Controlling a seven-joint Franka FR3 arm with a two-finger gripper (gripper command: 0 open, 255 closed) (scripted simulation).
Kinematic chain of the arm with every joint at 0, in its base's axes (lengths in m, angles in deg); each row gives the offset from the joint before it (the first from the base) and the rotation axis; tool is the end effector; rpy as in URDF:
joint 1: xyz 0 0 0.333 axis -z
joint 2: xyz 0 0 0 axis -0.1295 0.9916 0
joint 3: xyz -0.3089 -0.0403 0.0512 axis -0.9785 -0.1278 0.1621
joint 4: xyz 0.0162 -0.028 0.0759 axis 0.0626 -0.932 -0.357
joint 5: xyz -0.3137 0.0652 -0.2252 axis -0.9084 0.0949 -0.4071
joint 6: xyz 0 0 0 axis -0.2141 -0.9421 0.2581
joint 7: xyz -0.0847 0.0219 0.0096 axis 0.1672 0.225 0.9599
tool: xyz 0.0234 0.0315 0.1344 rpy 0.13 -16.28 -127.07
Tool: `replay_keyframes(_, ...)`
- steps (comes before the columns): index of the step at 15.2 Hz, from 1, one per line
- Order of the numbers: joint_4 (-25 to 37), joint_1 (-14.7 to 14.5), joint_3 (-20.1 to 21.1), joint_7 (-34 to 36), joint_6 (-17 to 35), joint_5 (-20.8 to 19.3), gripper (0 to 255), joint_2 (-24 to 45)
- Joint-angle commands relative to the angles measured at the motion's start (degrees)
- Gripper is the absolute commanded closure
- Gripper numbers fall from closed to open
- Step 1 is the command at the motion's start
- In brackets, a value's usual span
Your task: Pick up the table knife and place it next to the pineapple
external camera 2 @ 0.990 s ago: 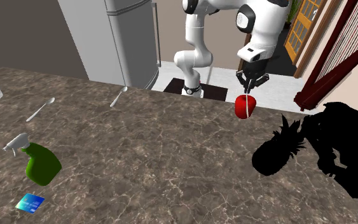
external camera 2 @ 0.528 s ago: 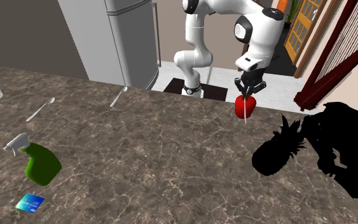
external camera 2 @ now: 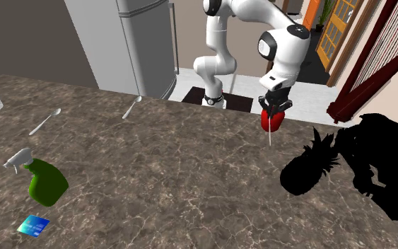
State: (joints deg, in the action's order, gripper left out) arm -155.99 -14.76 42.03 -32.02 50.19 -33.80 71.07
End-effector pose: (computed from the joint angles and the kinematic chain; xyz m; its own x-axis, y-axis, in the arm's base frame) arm 0.3563 0.3530 0.4525 0.9928 0.1075 -0.0524 0.1075 -0.9942 -0.0030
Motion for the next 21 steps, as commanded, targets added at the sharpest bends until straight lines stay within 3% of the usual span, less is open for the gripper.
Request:
replay_keyframes(1,-1.1,0.0,0.1,0.0,1.5,-0.1,255,0.4)
replay_keyframes(21,-10.7,-0.2,1.0,1.1,17.1,-1.8,255,6.7)
